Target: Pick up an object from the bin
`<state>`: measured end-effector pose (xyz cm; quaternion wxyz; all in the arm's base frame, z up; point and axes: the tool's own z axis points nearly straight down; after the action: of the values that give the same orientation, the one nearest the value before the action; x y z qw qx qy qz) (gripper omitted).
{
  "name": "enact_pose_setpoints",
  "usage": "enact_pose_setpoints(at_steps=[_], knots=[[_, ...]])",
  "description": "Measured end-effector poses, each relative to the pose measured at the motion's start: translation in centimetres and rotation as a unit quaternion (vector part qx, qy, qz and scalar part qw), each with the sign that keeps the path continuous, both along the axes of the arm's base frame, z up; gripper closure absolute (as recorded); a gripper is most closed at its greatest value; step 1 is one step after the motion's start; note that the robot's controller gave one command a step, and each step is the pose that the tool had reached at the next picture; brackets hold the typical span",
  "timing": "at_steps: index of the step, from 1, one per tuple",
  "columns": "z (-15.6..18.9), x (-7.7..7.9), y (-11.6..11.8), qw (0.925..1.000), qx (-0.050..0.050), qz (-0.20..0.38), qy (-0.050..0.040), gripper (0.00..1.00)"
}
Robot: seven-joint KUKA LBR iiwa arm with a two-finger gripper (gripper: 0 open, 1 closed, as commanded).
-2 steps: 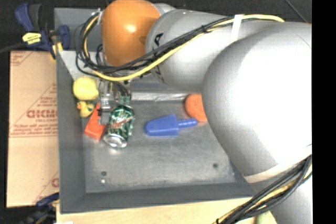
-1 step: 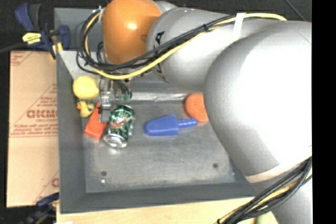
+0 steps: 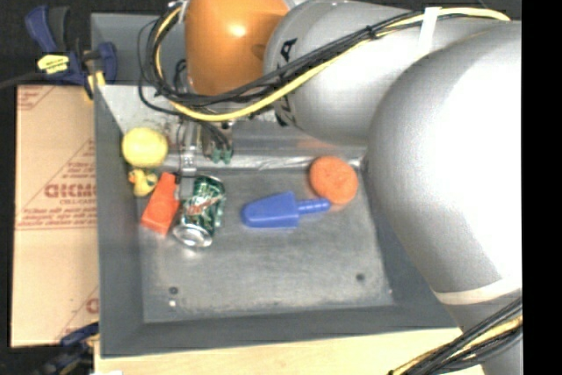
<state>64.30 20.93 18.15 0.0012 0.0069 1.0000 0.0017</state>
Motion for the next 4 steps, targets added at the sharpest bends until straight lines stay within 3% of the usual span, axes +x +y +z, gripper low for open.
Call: enact_pose_setpoints(at_steps=[1, 2, 3, 4], knots=[[-3.6, -2.1, -3.6, 1.0000, 0.000, -0.004, -0.0008, 0.00], [2.7, -5.2, -3.6, 1.0000, 0.000, 0.005, -0.0018, 0.00], [-0.6, -4.9, -4.0, 0.9997, 0.000, 0.024, -0.0053, 0.00], [-4.1, -5.5, -5.8, 0.9985, 0.001, 0.055, -0.0075, 0.00]])
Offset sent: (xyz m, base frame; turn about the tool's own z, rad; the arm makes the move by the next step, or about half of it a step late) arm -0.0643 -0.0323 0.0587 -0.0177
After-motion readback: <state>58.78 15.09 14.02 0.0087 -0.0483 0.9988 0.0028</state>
